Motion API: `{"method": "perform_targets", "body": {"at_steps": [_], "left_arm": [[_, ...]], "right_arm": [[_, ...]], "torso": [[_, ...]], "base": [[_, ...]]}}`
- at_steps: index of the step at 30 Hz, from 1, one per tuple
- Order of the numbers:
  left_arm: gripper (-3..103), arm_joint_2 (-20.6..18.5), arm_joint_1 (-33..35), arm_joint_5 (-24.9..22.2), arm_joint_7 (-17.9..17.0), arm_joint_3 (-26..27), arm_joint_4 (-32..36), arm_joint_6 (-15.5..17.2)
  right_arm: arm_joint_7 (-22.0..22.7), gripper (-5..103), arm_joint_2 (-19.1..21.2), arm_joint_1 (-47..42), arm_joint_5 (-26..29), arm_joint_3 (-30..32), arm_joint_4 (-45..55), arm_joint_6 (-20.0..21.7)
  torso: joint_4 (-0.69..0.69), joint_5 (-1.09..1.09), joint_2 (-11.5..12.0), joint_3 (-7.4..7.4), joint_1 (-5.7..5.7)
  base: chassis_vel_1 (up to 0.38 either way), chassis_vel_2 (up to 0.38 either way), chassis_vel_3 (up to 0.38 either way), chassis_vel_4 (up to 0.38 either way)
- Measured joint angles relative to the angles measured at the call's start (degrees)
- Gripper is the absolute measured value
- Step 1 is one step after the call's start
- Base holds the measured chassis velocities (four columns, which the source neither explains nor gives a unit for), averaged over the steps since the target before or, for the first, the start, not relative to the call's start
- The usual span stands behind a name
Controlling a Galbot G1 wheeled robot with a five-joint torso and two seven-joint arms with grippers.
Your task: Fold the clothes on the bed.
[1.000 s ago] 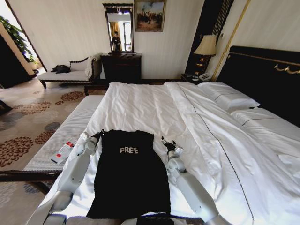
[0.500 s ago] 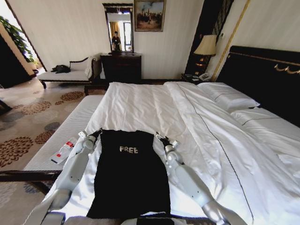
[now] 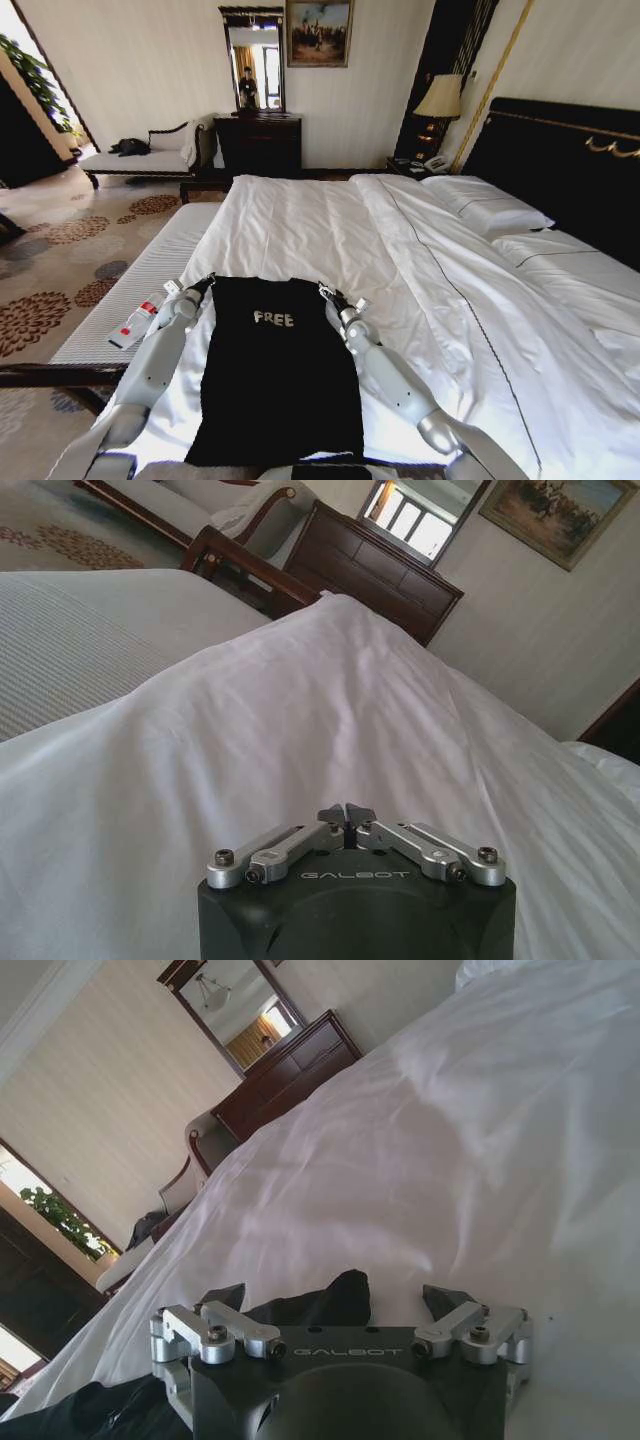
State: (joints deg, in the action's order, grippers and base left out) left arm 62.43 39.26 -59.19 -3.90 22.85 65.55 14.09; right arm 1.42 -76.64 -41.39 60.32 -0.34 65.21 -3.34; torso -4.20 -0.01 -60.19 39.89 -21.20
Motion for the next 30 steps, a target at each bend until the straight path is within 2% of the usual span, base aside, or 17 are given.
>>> {"method": "perform_targets", "body": {"at_steps": [1, 4, 7, 9, 10, 13, 16, 19, 22, 24, 25, 27, 30], "left_arm": [[0, 0.0, 0.0, 0.0, 0.0, 0.0, 0.0, 0.0], [0, 0.1, 0.0, 0.2, 0.0, 0.0, 0.0, 0.0], [0, 0.2, 0.0, 0.3, 0.0, 0.0, 0.0, -0.1], [0, 0.2, 0.0, 0.4, 0.0, 0.0, 0.0, -0.1], [0, 0.2, 0.0, 0.4, 0.0, 0.0, 0.0, -0.1], [0, 0.3, 0.1, 0.4, 0.0, 0.0, 0.0, -0.1], [0, 0.3, 0.1, 0.4, 0.1, 0.0, 0.0, -0.1], [0, 0.3, 0.3, 0.5, 0.1, 0.1, 0.0, -0.2], [0, 0.3, 0.3, 0.5, 0.1, 0.2, 0.1, -0.2], [0, 0.3, 0.4, 0.5, 0.1, 0.2, 0.2, -0.2], [0, 0.3, 0.4, 0.5, 0.1, 0.2, 0.2, -0.2], [0, 0.2, 0.4, 0.5, 0.1, 0.2, 0.3, -0.2], [0, 0.1, 0.4, 0.5, 0.1, 0.2, 0.4, -0.2]], "right_arm": [[-0.2, 95, -0.2, 0.2, 0.0, -0.1, -0.5, -0.2], [-0.5, 79, -0.7, 0.6, 0.0, -0.1, -1.5, -0.5], [-0.7, 74, -1.0, 0.7, -0.1, -0.1, -1.9, -0.7], [-0.7, 63, -1.1, 0.8, -0.2, 0.0, -2.3, -0.8], [-0.7, 63, -1.1, 0.8, -0.2, 0.0, -2.3, -0.8], [-0.7, 47, -1.2, 1.0, -0.3, 0.4, -2.9, -1.0], [-0.9, 42, -1.3, 1.2, -0.3, 0.6, -3.1, -1.2], [-2.5, 26, -1.3, 1.2, -0.3, 0.6, -3.3, -1.9], [-3.1, 20, -1.4, 1.2, -0.3, 0.6, -3.4, -2.1], [-3.6, 9, -1.5, 1.3, -0.4, 0.6, -3.5, -2.2], [-3.6, 9, -1.5, 1.3, -0.4, 0.6, -3.5, -2.2], [-3.9, 2, -1.5, 1.3, -0.4, 0.6, -3.6, -2.6], [-4.4, 1, -1.5, 1.6, -0.8, 0.6, -3.6, -3.7]], "torso": [[0.0, 0.0, 0.0, 0.0, 0.0], [0.0, 0.0, 0.0, 0.0, 0.0], [0.0, 0.0, 0.0, 0.0, 0.0], [0.0, 0.01, 0.0, 0.0, 0.0], [0.0, 0.01, 0.0, 0.0, 0.0], [0.0, 0.01, 0.0, 0.0, 0.0], [0.0, 0.01, 0.0, 0.0, 0.0], [0.0, 0.01, 0.0, 0.0, 0.0], [0.0, 0.01, 0.0, 0.0, 0.0], [0.0, 0.01, 0.0, 0.0, 0.0], [0.0, 0.01, 0.0, 0.0, 0.0], [0.0, 0.01, 0.0, 0.0, 0.0], [0.0, 0.01, 0.0, 0.0, 0.0]], "base": [[0.0, 0.0, 0.0, 0.0], [0.0, 0.0, 0.0, 0.0], [0.0, 0.0, 0.0, 0.0], [0.0, 0.0, 0.0, 0.0], [0.0, 0.0, 0.0, 0.0], [0.0, 0.0, 0.0, 0.0], [0.0, 0.0, 0.0, 0.0], [0.0, 0.0, 0.0, 0.0], [0.0, 0.0, 0.0, 0.0], [0.0, 0.0, 0.0, 0.0], [0.0, 0.0, 0.0, 0.0], [0.0, 0.0, 0.0, 0.0], [0.0, 0.0, 0.0, 0.0]]}}
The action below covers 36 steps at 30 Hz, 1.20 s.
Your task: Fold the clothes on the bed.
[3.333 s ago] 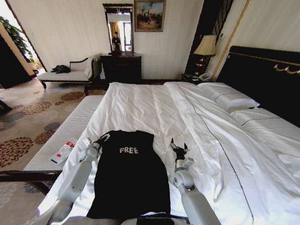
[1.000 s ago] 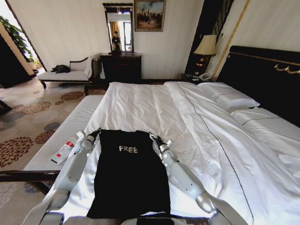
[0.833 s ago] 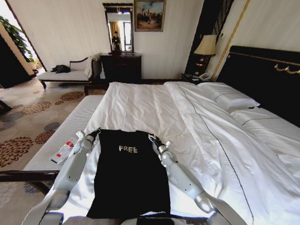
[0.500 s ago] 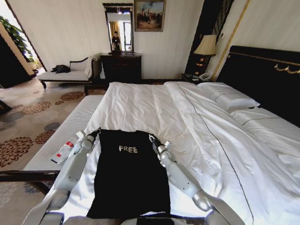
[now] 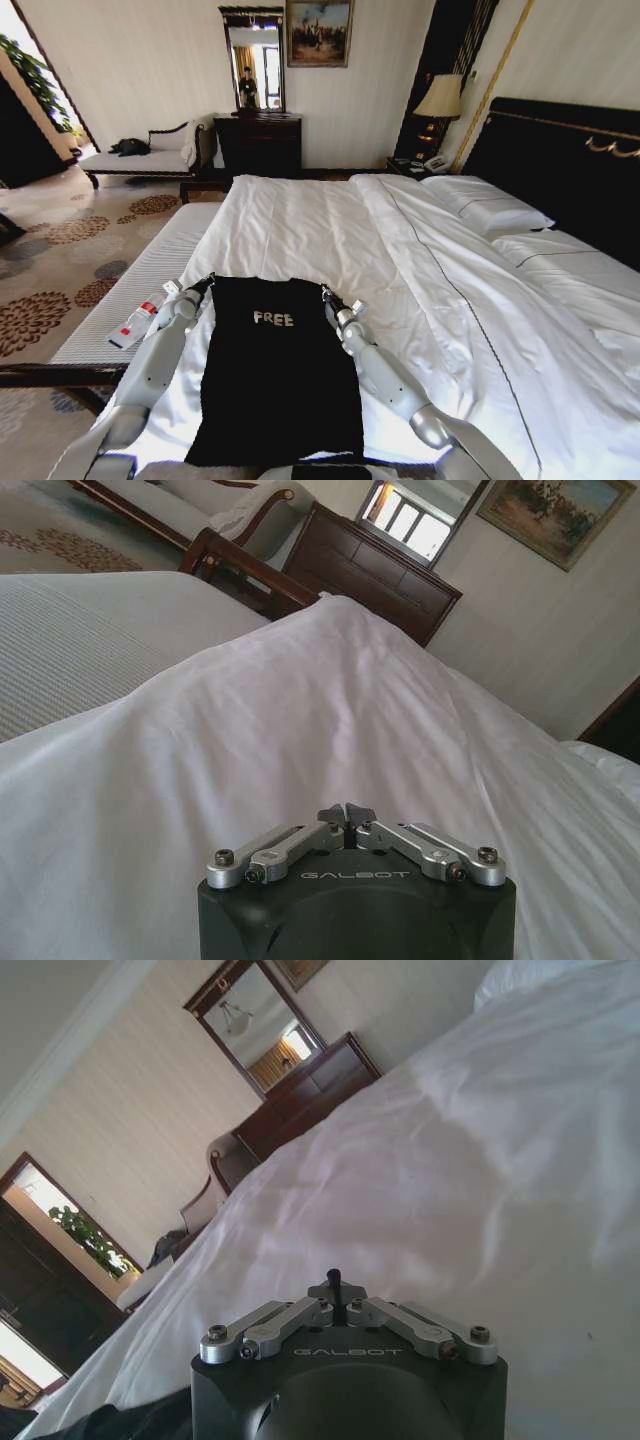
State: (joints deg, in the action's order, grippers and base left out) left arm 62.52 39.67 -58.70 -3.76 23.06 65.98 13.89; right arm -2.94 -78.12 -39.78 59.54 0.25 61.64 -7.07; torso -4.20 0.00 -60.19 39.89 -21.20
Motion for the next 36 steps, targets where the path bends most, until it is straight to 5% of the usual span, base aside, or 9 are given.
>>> {"method": "perform_targets", "body": {"at_steps": [8, 17, 23, 30, 36], "left_arm": [[0, -0.9, -3.4, -3.7, -0.2, -0.1, 0.4, -0.7], [0, -3.7, -12.5, -11.2, 0.1, -0.9, 1.1, -1.8], [0, -6.1, -11.5, -13.6, 1.4, -0.5, 5.0, -2.5], [0, -8.9, 2.9, -15.2, 3.7, 5.6, 18.6, -3.5], [0, -7.6, 17.1, -15.4, 3.8, 10.8, 29.8, -3.7]], "right_arm": [[-0.8, 1, 0.3, 3.6, -0.3, 0.0, 1.4, -4.0], [-1.9, 1, 1.7, 11.5, 5.4, -1.4, 9.7, -6.6], [-2.0, 1, 2.7, 13.7, 6.7, -1.1, 13.2, -7.3], [0.1, 1, 6.5, 6.4, 6.9, 0.2, 22.0, -7.4], [1.9, 1, 11.7, -6.0, 4.5, 2.8, 29.6, -7.2]], "torso": [[0.01, 0.0, 0.0, 0.0, 0.01], [0.0, 0.0, 0.0, 0.0, 0.0], [0.0, 0.01, 0.0, -0.01, 0.0], [0.02, -0.01, 0.0, -0.01, 0.01], [0.04, 0.01, 0.0, -0.01, 0.01]], "base": [[0.0, 0.0, 0.0, 0.0], [0.0, 0.0, 0.0, 0.0], [0.0, 0.0, 0.0, 0.0], [0.0, 0.0, 0.0, 0.0], [0.0, 0.0, 0.0, 0.0]]}}
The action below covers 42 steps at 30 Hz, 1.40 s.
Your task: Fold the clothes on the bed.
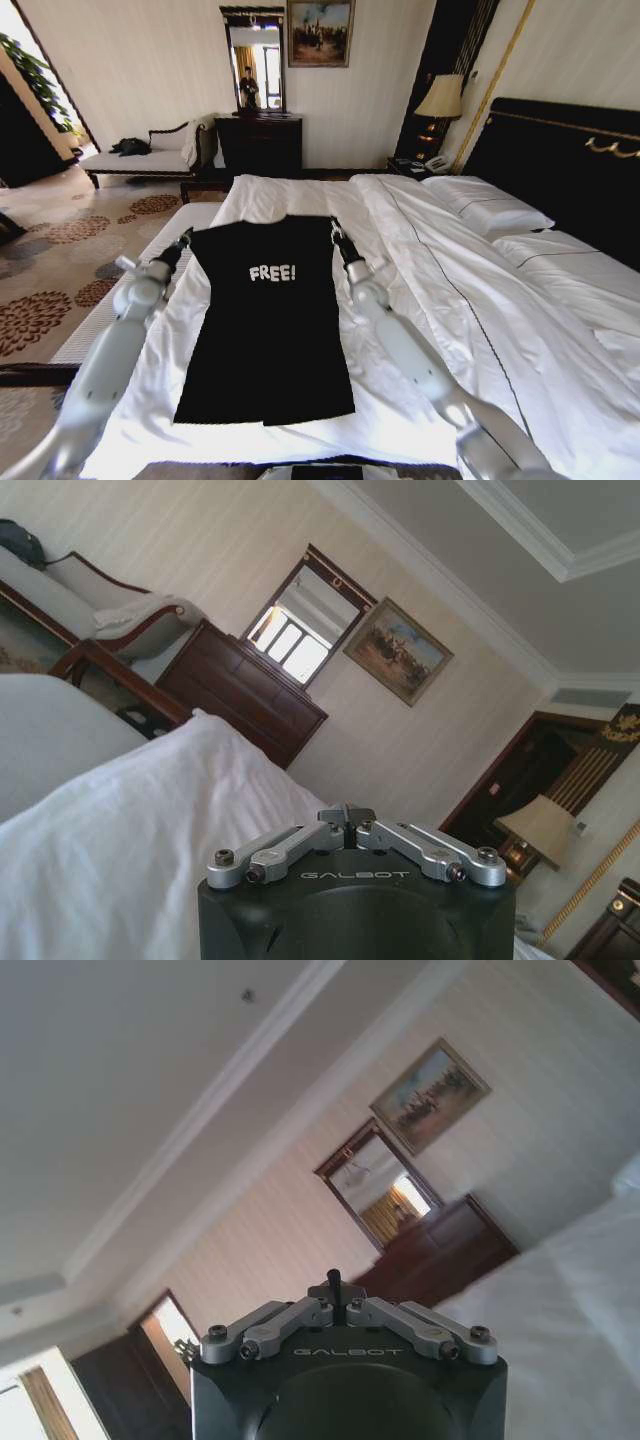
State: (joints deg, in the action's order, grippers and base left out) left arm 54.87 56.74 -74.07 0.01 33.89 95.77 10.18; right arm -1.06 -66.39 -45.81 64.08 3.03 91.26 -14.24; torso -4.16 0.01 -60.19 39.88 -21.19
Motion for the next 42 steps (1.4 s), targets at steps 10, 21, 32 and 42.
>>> {"method": "perform_targets", "body": {"at_steps": [10, 21, 32, 42], "left_arm": [[0, 3.8, 15.9, 4.7, 1.2, 2.3, 11.0, -0.1], [0, 5.2, 34.4, 13.2, 1.8, 7.5, 17.2, -0.7], [0, 3.9, 46.0, 20.0, 1.2, 9.3, 19.7, -0.9], [0, 1.6, 49.3, 25.3, 0.4, 7.5, 18.2, -1.4]], "right_arm": [[2.8, 1, 2.6, -17.7, -5.0, 7.1, 10.3, -0.2], [6.1, 1, -0.6, -36.0, -11.4, 8.6, 16.2, -0.5], [6.1, 1, -3.0, -43.4, -16.1, 7.8, 15.0, -1.9], [7.2, 1, -3.4, -45.9, -18.0, 7.0, 14.4, -2.0]], "torso": [[-0.02, 0.01, 0.0, -0.01, 0.01], [-0.03, 0.0, 0.0, 0.0, 0.01], [-0.03, -0.02, 0.0, 0.0, 0.0], [-0.04, -0.03, 0.0, 0.01, -0.01]], "base": [[0.0, 0.0, 0.0, 0.0], [0.0, 0.0, 0.0, 0.0], [0.0, 0.0, 0.0, 0.0], [0.0, 0.0, 0.0, 0.0]]}}
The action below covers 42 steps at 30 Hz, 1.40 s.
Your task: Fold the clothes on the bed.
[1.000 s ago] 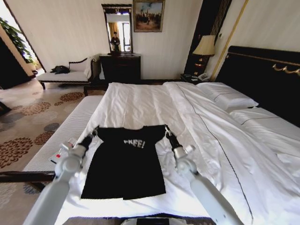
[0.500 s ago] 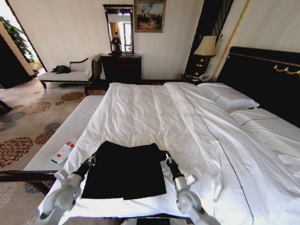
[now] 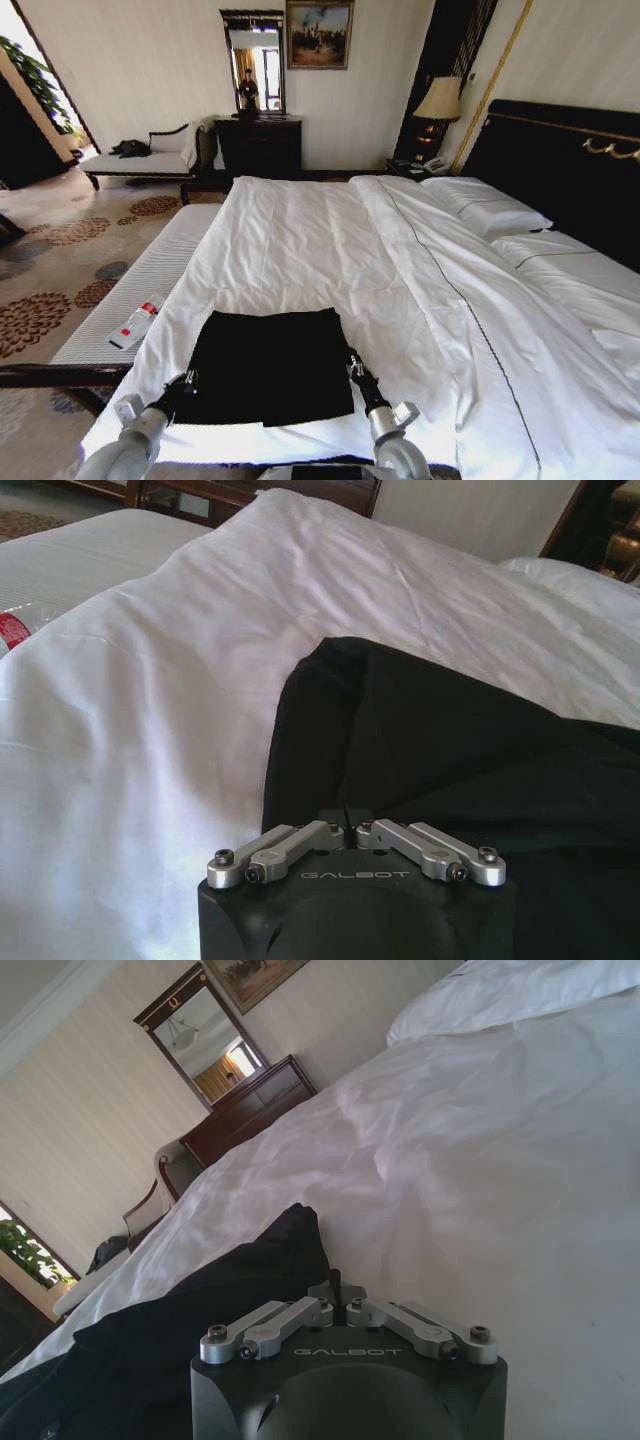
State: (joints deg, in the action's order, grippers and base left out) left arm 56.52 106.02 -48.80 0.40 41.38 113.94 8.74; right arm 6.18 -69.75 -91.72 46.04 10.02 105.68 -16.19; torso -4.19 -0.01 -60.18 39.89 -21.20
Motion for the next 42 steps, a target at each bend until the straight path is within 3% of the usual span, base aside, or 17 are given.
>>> {"method": "perform_targets", "body": {"at_steps": [9, 13, 24, 31, 39, 40, 42], "left_arm": [[0, -3.3, 3.4, -4.6, 0.0, 7.8, 4.3, -0.5], [0, -3.8, 3.0, -5.1, 0.0, 8.6, 3.5, -0.5], [0, -3.5, 4.6, -2.4, 1.7, 8.7, 1.6, -2.3], [0, -4.0, 5.8, 2.2, 3.6, 7.2, 0.6, -4.4], [0, -4.1, 4.0, 2.4, 4.8, 6.8, -0.8, -6.4], [0, -4.1, 3.1, 1.8, 5.6, 6.9, -0.9, -7.5], [11, -4.2, 1.7, 0.8, 7.6, 7.4, -0.8, -9.4]], "right_arm": [[-1.5, 1, 1.2, -4.5, 0.6, 1.4, 4.2, -2.0], [-1.8, 1, 1.2, -4.7, 0.4, 1.4, 3.8, -2.4], [-1.9, 1, 0.6, -4.8, 0.3, 1.2, 1.5, -3.4], [-2.5, 1, -0.1, -5.6, -0.7, 0.9, 0.1, -4.3], [-3.4, 1, -1.0, -5.3, -4.4, 0.7, -0.5, -5.6], [-4.2, 5, -1.2, -5.0, -5.3, 0.8, -0.4, -6.3], [-5.3, 16, -1.4, -4.8, -5.7, 1.3, 0.7, -7.1]], "torso": [[0.0, 0.01, 0.0, 0.0, 0.0], [0.0, 0.01, 0.0, 0.0, 0.0], [0.0, 0.01, 0.0, 0.0, 0.0], [0.0, 0.01, 0.0, 0.0, 0.0], [0.0, 0.01, 0.0, 0.0, 0.0], [0.0, 0.01, 0.0, 0.0, 0.0], [0.0, 0.01, 0.0, 0.0, 0.0]], "base": [[0.0, 0.0, 0.0, 0.0], [0.0, 0.0, 0.0, 0.0], [0.0, 0.0, 0.0, 0.0], [0.0, 0.0, 0.0, 0.0], [0.0, 0.0, 0.0, 0.0], [0.0, 0.0, 0.0, 0.0], [0.0, 0.0, 0.0, 0.0]]}}
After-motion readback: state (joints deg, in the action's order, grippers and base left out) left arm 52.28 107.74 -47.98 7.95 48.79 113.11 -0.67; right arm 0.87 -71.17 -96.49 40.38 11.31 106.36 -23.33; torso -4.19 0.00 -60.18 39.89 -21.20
